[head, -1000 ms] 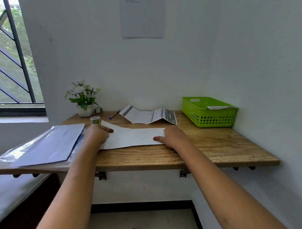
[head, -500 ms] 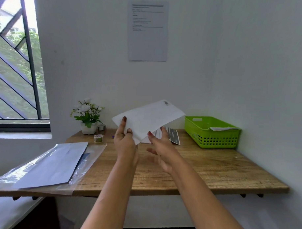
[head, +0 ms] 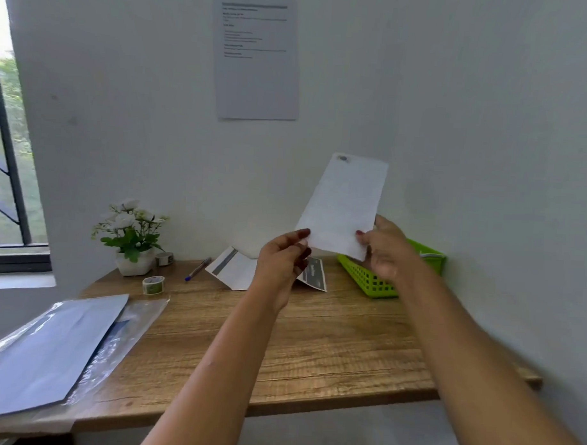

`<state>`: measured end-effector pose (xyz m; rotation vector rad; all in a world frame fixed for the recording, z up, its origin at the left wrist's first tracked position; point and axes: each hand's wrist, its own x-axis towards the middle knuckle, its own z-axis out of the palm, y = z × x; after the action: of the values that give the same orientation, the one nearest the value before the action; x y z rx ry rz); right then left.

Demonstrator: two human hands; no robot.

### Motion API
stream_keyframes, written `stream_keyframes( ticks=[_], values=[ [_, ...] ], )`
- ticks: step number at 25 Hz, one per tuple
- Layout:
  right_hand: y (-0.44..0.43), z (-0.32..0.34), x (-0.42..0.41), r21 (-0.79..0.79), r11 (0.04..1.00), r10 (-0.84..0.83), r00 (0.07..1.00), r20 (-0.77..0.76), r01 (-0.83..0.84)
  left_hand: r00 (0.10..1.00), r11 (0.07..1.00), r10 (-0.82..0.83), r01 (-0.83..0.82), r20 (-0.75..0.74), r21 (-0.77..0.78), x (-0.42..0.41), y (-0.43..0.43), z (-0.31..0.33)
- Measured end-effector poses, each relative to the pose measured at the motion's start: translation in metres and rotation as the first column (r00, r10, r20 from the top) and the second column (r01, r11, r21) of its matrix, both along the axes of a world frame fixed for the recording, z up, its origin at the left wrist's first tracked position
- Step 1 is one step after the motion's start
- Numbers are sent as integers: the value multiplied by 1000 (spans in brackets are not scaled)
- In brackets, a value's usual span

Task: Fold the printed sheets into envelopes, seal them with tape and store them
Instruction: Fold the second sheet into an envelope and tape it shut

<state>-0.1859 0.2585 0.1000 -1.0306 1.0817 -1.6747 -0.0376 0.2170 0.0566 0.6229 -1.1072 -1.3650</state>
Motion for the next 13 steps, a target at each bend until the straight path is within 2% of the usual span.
stream_keyframes(
  ticks=[2,6,9,13],
  values=[
    [-8,11,-34,96,994,-45,993,-105,55,994,997,-73,73,80,1,-17,-12,8],
    [-26,23,-89,239,953,-141,971,-195,186,973,990,-140,142,185,2,-66,-31,17],
    [-40,17,-117,323,909,-176,945,-276,264,965,982,-188,181,181,55,-96,-41,17],
    [-65,3,-140,356,860,-176,868,-465,365,962,977,-199,181,189,110,-120,-48,5]
  ],
)
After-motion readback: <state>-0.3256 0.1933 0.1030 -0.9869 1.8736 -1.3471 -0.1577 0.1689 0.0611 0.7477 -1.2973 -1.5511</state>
